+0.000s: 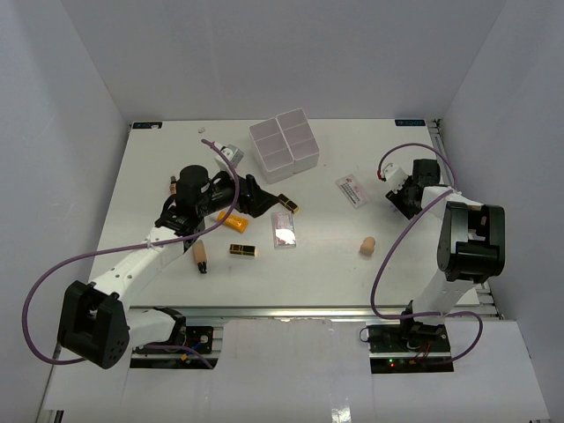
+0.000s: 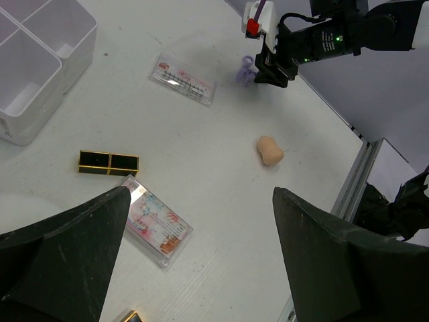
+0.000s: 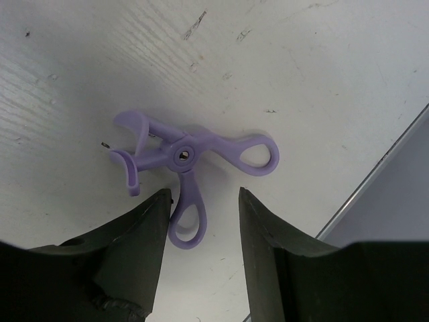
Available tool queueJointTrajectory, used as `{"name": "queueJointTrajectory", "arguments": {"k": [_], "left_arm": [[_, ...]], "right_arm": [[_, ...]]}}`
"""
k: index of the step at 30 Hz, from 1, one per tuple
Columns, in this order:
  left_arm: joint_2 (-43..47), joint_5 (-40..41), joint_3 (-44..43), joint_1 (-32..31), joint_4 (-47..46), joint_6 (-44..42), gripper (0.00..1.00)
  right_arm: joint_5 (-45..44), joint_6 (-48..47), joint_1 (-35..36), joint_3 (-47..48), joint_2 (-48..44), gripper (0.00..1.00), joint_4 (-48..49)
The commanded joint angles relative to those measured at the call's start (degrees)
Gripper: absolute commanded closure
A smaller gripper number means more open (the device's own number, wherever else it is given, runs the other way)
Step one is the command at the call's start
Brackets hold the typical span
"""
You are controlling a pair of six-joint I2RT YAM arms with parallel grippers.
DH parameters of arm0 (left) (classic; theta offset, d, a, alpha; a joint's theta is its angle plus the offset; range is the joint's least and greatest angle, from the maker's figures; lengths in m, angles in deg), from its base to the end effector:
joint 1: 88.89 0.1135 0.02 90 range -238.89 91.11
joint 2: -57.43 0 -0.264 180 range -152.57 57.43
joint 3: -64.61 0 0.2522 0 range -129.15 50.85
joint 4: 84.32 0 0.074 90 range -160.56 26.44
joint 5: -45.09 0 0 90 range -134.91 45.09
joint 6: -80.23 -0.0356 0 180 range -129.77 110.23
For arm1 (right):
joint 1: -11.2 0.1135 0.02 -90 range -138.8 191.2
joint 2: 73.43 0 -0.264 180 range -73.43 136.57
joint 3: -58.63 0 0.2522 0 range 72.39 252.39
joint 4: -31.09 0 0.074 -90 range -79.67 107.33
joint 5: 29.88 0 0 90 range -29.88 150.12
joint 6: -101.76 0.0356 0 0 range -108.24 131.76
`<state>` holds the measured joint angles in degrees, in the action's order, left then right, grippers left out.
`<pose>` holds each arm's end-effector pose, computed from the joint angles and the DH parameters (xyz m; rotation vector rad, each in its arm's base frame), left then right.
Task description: Organize the makeup
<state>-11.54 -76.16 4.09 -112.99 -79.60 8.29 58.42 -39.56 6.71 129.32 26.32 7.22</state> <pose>0.2448 -0.1297 0.2991 0.5042 1.8149 -1.0044 0.3501 -0.0285 0.1637 -1.0014 2.3443 -0.4334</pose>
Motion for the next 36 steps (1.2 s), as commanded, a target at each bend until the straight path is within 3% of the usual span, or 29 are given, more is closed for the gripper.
{"name": "queueJointTrajectory", "arguments": {"k": [1, 23, 36], "left_arm": [[0.07, -1.65, -1.05, 0.47, -0.73, -0.03, 0.02], [-0.11, -2.67, -0.79, 0.72, -1.33, 0.3, 0.02], [-0.11, -3.28, -0.87, 0.72, -1.54, 0.48, 0.02]], "right_arm": [[0.96, -0.03, -0.08, 1.15, 1.34, 0.5, 0.14], [5.12, 0.25, -0.08, 1.78, 0.36, 0.75, -3.25], [8.83, 2.35, -0.99, 0.17, -4.56, 0.82, -3.52]]}}
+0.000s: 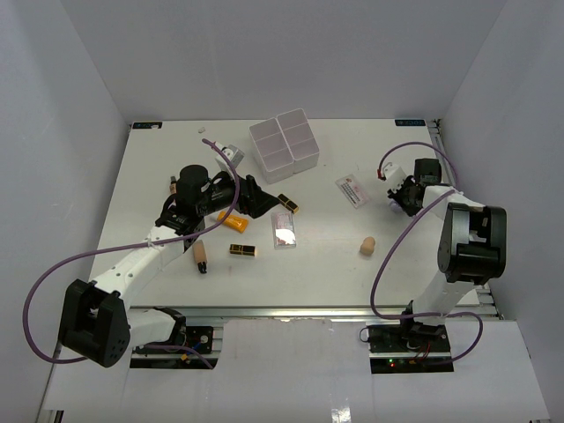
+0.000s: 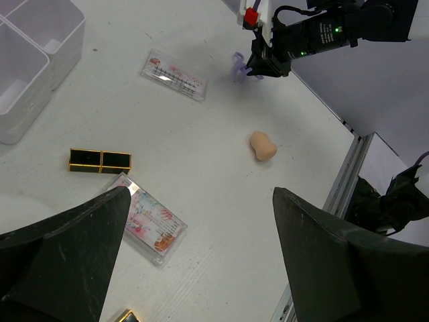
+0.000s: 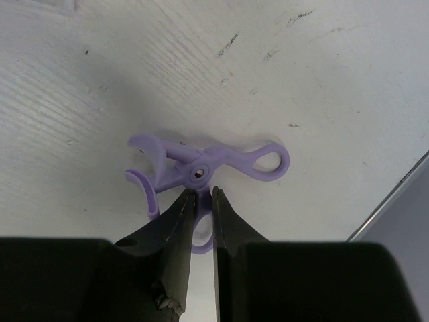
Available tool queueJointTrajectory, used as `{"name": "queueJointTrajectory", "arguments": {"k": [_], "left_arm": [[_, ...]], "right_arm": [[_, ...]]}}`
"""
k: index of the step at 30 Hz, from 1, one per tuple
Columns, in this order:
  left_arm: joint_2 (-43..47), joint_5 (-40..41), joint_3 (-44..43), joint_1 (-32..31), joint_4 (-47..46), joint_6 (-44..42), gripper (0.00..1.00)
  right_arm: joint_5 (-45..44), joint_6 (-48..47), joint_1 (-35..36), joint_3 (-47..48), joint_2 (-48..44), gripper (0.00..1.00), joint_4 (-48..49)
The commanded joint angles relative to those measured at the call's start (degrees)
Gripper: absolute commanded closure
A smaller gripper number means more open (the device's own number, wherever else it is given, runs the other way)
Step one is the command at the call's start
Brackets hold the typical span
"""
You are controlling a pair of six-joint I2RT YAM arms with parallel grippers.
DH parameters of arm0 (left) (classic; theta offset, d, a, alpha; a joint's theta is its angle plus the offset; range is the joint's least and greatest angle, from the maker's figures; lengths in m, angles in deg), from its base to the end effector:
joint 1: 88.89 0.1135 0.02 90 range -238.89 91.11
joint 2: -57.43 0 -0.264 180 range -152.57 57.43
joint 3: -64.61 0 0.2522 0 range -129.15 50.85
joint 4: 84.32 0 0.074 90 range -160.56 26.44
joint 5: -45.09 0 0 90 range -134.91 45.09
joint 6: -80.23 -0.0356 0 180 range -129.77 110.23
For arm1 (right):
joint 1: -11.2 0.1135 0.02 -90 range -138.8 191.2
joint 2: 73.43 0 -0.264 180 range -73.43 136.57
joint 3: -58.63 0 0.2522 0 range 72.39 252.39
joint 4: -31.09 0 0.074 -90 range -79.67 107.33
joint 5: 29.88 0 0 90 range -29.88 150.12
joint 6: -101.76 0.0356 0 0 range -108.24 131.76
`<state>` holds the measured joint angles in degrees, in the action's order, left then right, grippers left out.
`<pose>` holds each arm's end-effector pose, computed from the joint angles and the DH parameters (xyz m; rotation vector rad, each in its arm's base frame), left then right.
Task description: Organize the makeup
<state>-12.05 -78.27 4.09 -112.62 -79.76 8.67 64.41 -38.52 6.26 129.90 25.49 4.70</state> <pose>0.2461 -0.1296 0.2972 0.5195 1.8200 -1.0372 0.3476 -0.0274 0.1686 -1.0058 2.3281 -0.2973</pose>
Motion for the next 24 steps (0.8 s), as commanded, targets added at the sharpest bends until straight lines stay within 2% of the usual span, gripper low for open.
{"name": "queueJointTrajectory", "arguments": {"k": [1, 13, 24], "left_arm": [[0.4, -1.18, -0.87, 0.35, -1.43, 0.11, 0.02], [0.88, -1.44, -0.79, 0.35, -1.48, 0.19, 0.02], [2.35, -0.3, -0.96, 0.44, -0.55, -0.69, 0.02]], "right_arm": [[3.38, 1.56, -0.59, -0.46, -4.12, 0.82, -1.16], [13.19, 6.22, -0.95, 0.6, -9.89, 0.83, -6.25], [28.37, 16.29, 1.62, 8.32, -10.74, 0.84, -10.83]]}}
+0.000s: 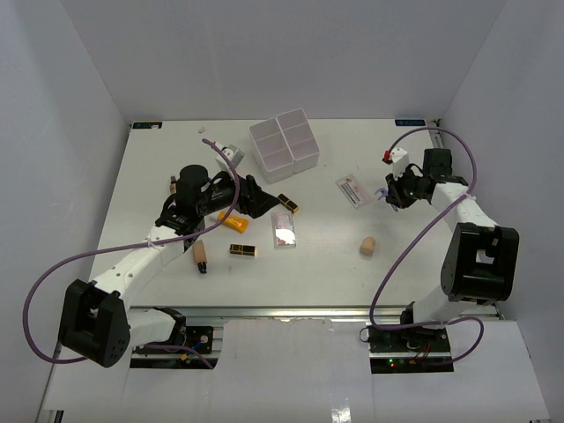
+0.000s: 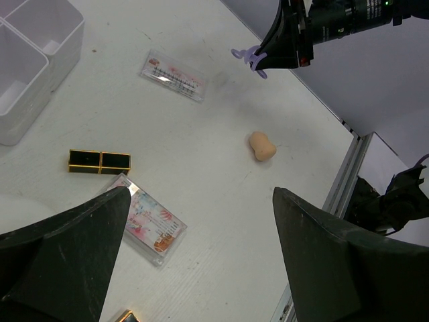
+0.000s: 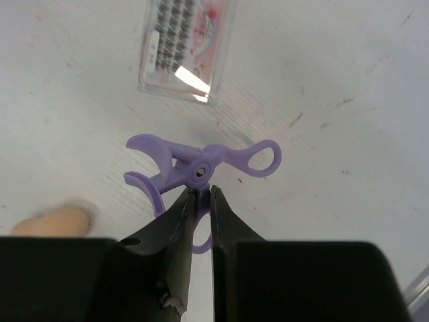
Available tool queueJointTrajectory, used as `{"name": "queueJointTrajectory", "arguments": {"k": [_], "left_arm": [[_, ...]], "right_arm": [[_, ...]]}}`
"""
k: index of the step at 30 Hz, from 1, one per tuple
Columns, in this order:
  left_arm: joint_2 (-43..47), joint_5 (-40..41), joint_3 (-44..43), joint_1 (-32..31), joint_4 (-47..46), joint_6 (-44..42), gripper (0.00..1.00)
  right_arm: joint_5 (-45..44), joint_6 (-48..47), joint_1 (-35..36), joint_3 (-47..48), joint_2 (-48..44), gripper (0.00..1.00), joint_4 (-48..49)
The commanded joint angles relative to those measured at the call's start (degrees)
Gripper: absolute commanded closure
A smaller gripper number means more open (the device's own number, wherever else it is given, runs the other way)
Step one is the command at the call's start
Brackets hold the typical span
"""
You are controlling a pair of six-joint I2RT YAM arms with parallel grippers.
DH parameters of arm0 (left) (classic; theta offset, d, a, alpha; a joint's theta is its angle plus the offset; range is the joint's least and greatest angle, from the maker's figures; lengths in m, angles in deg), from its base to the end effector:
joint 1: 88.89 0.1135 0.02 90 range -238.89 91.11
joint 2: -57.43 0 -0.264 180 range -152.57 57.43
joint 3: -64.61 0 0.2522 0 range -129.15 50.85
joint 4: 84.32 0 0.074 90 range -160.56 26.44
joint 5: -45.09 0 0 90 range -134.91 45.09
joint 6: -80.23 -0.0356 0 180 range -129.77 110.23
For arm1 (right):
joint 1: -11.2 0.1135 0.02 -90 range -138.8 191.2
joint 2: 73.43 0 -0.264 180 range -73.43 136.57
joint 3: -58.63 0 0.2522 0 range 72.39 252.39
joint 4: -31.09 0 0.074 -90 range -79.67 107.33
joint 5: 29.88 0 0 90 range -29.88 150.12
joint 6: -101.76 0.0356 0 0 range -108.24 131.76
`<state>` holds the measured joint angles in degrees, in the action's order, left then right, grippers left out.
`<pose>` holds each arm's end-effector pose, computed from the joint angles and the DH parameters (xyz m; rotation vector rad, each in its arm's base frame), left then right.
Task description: Organize the makeup
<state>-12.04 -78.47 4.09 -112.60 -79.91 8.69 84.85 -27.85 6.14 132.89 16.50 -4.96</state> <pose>0.2461 -0.1296 0.2975 0.5219 1.8168 -1.0401 0.3284 -0.0141 0.2259 -0.8738 2.2040 0.1676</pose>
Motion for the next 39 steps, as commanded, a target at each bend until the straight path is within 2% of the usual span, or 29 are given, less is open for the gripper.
{"name": "queueJointTrajectory", "arguments": {"k": [1, 6, 11, 14, 15, 21, 23, 27, 39], "left_arm": [[2.65, -0.04, -0.96, 0.48, -0.35, -0.84, 0.02], [4.13, 0.99, -0.85, 0.98, 0.07, -1.21, 0.02], [5.16, 2.82, -0.52, 1.61, 0.58, -2.08, 0.02], [4.86, 3.41, -0.52, 2.09, 0.74, -2.28, 0.02], [4.77, 3.43, -0.52, 2.2, 0.82, -2.3, 0.02], [4.84, 4.17, -0.64, 2.93, 1.17, -2.84, 0.02], [4.93, 4.37, -0.62, 3.15, 1.18, -2.91, 0.02], [4.42, 4.28, -0.71, 3.59, 1.27, -3.16, 0.02], [4.49, 2.71, -0.81, 4.54, 0.93, -2.55, 0.02]], "right_arm": [[8.82, 6.26, 2.19, 6.52, -1.37, 0.84, -1.11], [11.78, 12.07, 8.34, 13.23, 1.93, 0.83, -1.01], [15.92, 18.86, 13.5, 25.36, 10.51, 0.83, 0.36], [20.34, 26.55, 15.02, 31.78, 15.5, 0.83, 3.12], [21.26, 27.09, 15.28, 33.79, 17.17, 0.83, 4.2], [25.52, 48.74, 16.96, 44.3, 29.04, 0.84, 20.15], [25.43, 55.49, 17.57, 44.79, 31.68, 0.84, 27.65], [23.57, 65.16, 18.25, 44.35, 34.86, 0.84, 35.5], [16.01, 76.25, 18.42, 31.44, 32.13, 0.86, 46.89]]}}
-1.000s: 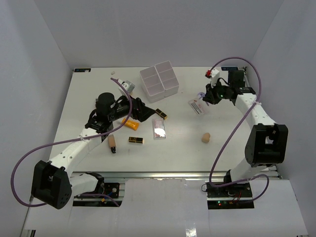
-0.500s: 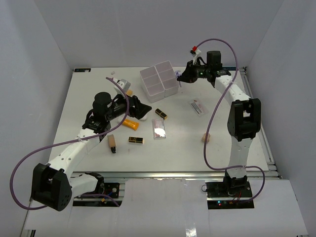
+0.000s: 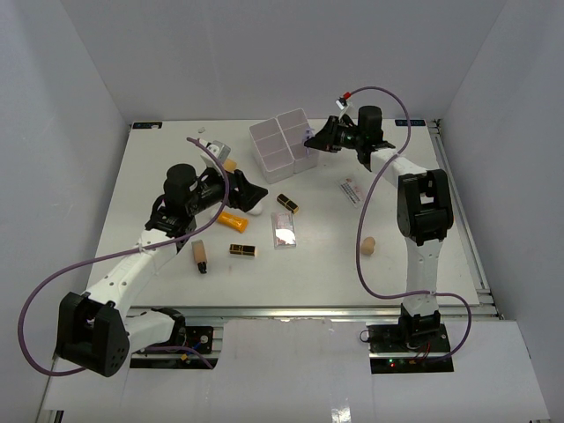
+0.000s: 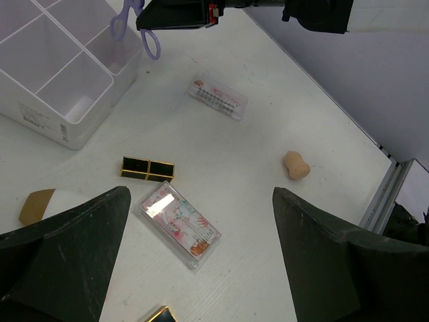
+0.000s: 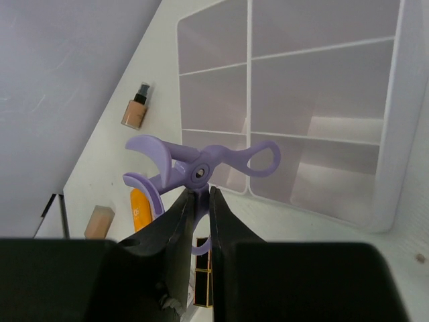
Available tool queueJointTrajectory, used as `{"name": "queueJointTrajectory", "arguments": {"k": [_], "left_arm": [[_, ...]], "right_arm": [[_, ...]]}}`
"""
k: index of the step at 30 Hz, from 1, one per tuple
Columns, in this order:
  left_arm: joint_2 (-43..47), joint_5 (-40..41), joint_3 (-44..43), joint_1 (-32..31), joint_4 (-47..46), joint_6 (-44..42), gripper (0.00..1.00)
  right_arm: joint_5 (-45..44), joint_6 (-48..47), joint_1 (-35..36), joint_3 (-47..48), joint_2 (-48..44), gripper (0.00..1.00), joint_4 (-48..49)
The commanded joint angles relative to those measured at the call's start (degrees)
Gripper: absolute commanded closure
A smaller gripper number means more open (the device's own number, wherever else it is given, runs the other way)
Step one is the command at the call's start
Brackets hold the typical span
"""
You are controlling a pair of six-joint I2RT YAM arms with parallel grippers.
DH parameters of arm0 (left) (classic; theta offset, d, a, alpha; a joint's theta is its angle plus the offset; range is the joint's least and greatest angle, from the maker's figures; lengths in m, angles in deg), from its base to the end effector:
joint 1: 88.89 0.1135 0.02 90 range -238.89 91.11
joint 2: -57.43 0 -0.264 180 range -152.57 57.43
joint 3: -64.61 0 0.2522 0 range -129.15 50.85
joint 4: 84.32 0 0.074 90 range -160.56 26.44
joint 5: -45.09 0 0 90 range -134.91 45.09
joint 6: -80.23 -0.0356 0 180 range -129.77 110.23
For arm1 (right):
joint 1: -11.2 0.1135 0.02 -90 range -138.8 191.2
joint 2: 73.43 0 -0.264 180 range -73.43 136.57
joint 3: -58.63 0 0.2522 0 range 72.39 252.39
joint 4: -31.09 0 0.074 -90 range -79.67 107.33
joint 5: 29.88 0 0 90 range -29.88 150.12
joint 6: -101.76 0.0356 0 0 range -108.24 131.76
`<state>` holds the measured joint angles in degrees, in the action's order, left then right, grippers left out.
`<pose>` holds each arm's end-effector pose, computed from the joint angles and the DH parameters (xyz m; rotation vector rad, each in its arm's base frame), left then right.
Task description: Organize the makeup
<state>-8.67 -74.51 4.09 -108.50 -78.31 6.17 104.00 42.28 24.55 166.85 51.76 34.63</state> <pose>0.2455 -0.1061 0.3093 0.4441 1.7817 -0.8986 0.4908 0.1418 0.2325 -0.3008 1.8881 1.2180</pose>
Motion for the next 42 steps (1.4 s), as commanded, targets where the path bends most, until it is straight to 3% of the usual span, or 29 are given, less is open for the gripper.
{"name": "queueJointTrajectory", "arguments": {"k": [1, 20, 42], "left_arm": [[1.15, -1.2, -0.79, 0.45, -0.66, -0.06, 0.02], [-0.34, -1.15, -0.7, 0.62, -0.78, -0.04, 0.02], [-2.93, -0.33, -0.7, 0.62, -0.29, -0.79, 0.02]], "right_arm": [[-3.79, 6.67, 0.02, -2.88, -2.99, 0.86, 7.37], [-11.66, 13.89, 0.28, -1.27, 0.78, 0.81, 7.57], [-11.22, 17.64, 1.69, 0.06, 3.55, 0.59, 11.53]]}}
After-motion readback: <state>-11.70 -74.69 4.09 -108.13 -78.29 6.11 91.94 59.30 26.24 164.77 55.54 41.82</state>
